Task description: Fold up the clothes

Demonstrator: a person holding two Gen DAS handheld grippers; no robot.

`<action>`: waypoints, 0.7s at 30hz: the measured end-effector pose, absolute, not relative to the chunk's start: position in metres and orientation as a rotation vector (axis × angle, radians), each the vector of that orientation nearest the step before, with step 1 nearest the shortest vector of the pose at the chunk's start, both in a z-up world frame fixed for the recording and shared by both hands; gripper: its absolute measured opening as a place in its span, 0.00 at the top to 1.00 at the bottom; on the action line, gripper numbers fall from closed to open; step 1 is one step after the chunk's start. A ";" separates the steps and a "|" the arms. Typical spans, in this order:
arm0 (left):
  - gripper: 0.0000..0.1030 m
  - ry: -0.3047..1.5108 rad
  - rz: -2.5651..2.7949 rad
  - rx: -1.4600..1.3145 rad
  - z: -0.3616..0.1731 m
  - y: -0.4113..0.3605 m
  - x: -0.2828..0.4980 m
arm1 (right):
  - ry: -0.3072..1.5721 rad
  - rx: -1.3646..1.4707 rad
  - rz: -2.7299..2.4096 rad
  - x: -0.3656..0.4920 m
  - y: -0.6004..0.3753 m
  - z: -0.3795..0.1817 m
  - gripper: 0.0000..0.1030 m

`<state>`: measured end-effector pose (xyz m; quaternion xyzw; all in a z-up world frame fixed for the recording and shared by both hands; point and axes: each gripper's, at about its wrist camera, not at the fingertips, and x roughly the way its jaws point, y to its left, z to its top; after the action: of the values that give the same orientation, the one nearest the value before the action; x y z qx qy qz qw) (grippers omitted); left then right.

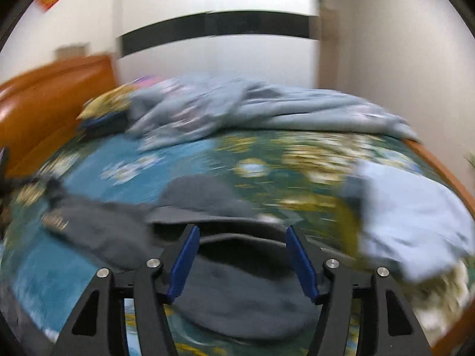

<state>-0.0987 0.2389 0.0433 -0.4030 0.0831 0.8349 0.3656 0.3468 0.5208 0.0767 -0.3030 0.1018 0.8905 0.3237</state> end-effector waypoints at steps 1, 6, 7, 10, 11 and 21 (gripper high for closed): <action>0.45 0.209 2.137 -1.047 0.042 0.245 -0.102 | 0.234 -0.835 2.379 0.330 0.515 0.072 0.37; 0.45 0.215 2.129 -1.118 0.030 0.266 -0.111 | 0.078 -0.995 2.467 0.266 0.500 0.050 0.36; 0.45 0.215 2.122 -1.133 0.027 0.268 -0.111 | 0.056 -1.021 2.463 0.257 0.500 0.046 0.36; 0.47 0.198 2.105 -1.149 0.022 0.271 -0.111 | 0.110 -1.079 2.439 0.247 0.509 0.033 0.36; 0.49 0.197 2.102 -1.146 0.021 0.272 -0.110 | 0.129 -1.080 2.436 0.248 0.510 0.031 0.36; 0.91 0.306 2.103 -1.144 0.010 0.290 -0.097 | 0.142 -1.145 2.369 0.239 0.520 0.016 0.45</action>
<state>-0.0973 0.2899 0.0100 -0.4431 0.1185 0.8142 0.3560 0.2394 0.5204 0.0156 -0.4208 0.0522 0.8704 0.2504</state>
